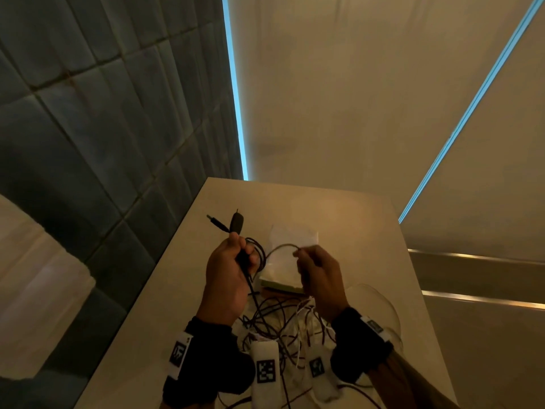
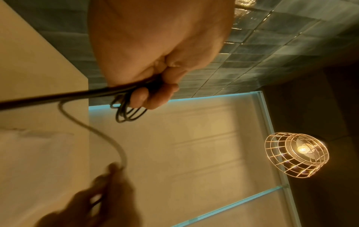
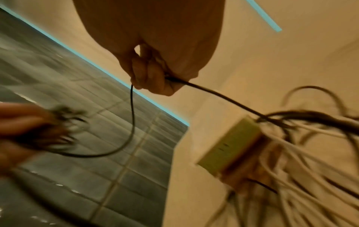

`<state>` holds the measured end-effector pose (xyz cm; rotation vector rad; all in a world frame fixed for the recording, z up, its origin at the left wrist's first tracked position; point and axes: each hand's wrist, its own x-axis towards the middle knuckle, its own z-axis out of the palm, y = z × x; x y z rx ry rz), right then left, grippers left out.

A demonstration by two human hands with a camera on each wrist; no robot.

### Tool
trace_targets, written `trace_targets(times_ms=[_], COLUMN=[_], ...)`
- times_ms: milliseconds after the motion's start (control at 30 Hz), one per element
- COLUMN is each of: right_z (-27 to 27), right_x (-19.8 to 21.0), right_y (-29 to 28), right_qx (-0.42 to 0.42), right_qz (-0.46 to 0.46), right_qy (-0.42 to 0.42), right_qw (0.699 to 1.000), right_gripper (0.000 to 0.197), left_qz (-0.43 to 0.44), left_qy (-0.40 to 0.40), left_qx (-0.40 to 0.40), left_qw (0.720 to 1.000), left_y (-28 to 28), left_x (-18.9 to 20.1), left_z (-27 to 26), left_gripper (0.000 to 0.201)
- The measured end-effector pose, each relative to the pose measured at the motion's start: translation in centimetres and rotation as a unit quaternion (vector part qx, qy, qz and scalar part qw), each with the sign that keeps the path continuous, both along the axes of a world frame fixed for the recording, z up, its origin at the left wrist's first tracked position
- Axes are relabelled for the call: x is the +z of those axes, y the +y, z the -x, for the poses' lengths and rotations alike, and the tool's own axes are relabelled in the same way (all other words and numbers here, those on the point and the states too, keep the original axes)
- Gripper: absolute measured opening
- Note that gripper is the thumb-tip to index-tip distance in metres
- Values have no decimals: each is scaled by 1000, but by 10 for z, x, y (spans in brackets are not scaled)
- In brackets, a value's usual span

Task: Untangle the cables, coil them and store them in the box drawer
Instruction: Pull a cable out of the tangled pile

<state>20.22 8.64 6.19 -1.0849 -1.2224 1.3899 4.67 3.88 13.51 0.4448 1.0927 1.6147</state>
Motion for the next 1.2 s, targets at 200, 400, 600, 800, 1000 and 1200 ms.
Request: trace_targets(times_ms=[200,400,600,800,1000,1200], right_z=[15,10,-2,-5,-14,-15], right_x=[50,16,-34,-66,-108,-63], right_y=[-18,-23,-19,-30,-31,-9], right_qx=[109,195,205,176,113,39], right_qz=[-141,-42,14,79,93,42], right_qy=[6,13,-38,8,-27,-100], right_qw=[984,980,978,981,989,993], right_gripper=[11,15,27,29,41,23], left_qz=[21,-47,-74,-69,-87,-22], left_qy=[-21,-115,-91,-95,-38,67], left_qx=[-36,-19,-21,14,8,27], left_qw=[999,992,993,993,995,997], left_y=[3,4,5,9,5,6], left_x=[1,9,5,4,6,-5], left_z=[-12,-7,-6,-1,5,-1], left_gripper=[32,35,34,35,35,38])
